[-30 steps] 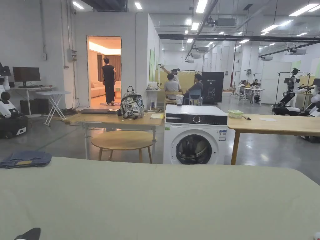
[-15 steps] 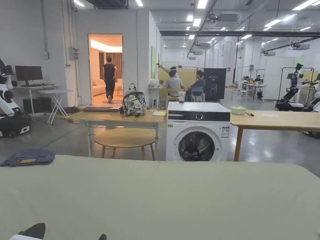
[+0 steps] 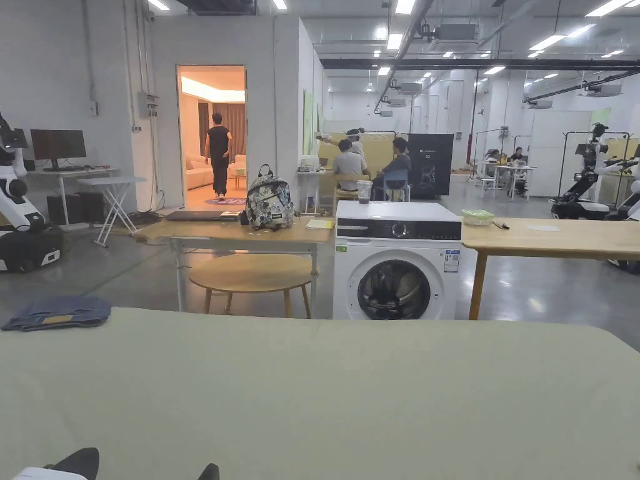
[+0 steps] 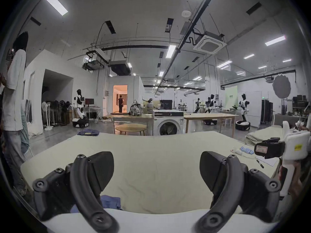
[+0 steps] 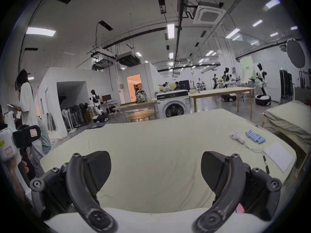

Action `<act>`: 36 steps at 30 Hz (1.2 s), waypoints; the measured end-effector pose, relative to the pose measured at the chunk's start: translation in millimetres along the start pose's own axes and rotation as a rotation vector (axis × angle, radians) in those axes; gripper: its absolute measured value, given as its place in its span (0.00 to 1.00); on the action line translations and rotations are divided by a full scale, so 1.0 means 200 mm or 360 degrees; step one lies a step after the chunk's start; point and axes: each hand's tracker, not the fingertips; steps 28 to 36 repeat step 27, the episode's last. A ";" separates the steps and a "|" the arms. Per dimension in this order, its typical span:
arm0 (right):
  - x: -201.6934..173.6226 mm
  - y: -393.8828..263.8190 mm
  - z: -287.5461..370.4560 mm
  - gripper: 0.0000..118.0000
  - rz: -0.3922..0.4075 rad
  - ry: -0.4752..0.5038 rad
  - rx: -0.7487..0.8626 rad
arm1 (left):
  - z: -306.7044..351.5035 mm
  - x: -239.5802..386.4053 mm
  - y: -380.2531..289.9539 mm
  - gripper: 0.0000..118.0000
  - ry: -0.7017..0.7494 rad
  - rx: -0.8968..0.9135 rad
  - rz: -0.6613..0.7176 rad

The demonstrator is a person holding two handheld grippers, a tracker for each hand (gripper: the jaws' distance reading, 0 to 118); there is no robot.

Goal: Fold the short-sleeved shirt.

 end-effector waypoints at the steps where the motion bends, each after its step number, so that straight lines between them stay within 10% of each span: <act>1: 0.00 0.00 0.00 0.92 -0.0015 0.0016 0.0000 | 0.00 0.00 0.00 0.88 -0.0002 -0.0004 -0.0007; 36: 0.04 -0.06 -0.13 0.91 -0.0151 0.0102 -0.0116 | -0.12 0.00 -0.05 0.88 -0.0054 -0.0103 0.0042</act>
